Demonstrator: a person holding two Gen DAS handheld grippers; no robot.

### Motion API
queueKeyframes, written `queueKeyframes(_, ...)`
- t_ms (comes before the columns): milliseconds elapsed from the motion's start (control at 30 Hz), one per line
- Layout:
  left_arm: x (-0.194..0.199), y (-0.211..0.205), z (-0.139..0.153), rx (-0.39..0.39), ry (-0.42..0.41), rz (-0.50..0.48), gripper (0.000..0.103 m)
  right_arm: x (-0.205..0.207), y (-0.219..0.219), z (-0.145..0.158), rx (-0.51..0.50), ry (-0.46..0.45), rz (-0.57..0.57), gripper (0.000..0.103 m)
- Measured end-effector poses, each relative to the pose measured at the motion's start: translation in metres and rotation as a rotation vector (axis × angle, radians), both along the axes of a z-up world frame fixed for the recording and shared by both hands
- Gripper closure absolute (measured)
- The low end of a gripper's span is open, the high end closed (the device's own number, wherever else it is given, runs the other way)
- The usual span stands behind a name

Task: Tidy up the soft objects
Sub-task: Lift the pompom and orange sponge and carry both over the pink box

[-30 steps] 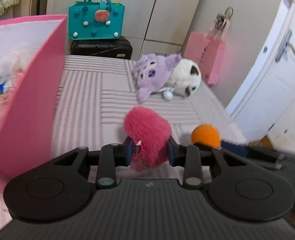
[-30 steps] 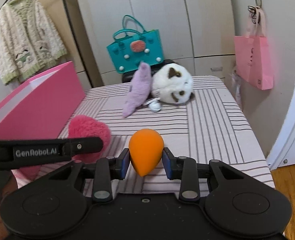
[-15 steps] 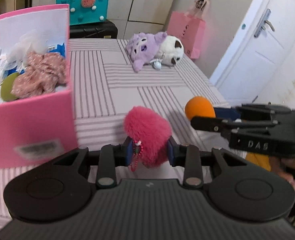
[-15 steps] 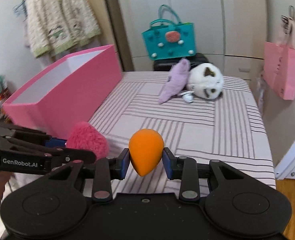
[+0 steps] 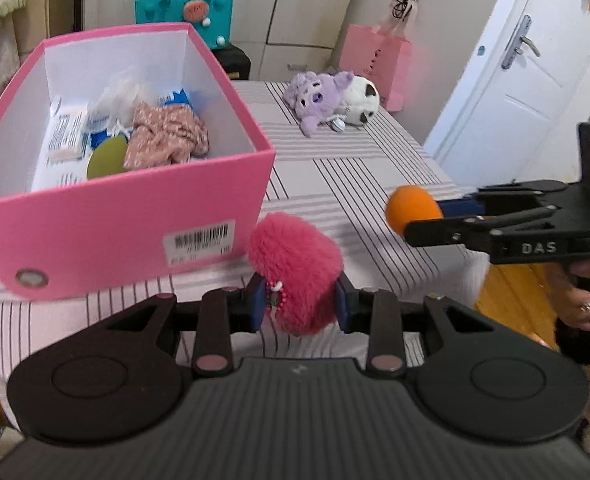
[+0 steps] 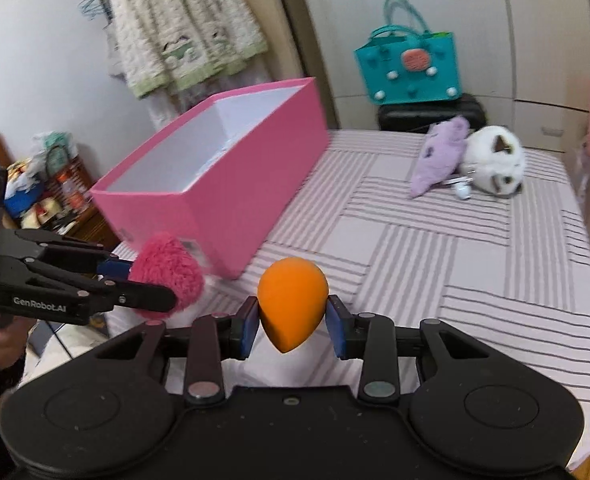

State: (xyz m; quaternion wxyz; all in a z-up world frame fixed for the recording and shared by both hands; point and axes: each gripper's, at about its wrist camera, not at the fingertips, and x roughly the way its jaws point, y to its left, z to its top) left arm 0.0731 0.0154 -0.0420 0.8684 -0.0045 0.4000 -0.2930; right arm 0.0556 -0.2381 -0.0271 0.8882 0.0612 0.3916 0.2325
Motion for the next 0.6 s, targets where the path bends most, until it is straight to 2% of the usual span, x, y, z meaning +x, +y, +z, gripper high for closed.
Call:
queueKeyframes(133, -0.006, 0.017, 0.008, -0.022, 0.052, -0.013, 0.071, -0.002, 0.016, 0.006, 0.000, 0.026, 0.063, 0.061)
queueKeyframes(233, -0.007, 0.028, 0.015, -0.038, 0.098, -0.036, 0.071, -0.003, 0.027, 0.012, 0.042, 0.048, 0.144, 0.061)
queueKeyframes(333, -0.008, 0.038, 0.022, -0.050, 0.147, -0.062, 0.071, -0.004, 0.038, 0.019, 0.041, 0.060, 0.169, 0.061)
queueKeyframes(467, -0.014, 0.051, 0.038, -0.003, 0.101, -0.061, 0.070, -0.004, 0.054, 0.030, 0.012, 0.042, 0.189, 0.061)
queueKeyframes(600, -0.010, 0.063, 0.058, 0.008, 0.061, -0.060, 0.070, 0.002, 0.068, 0.046, 0.009, 0.001, 0.207, 0.061)
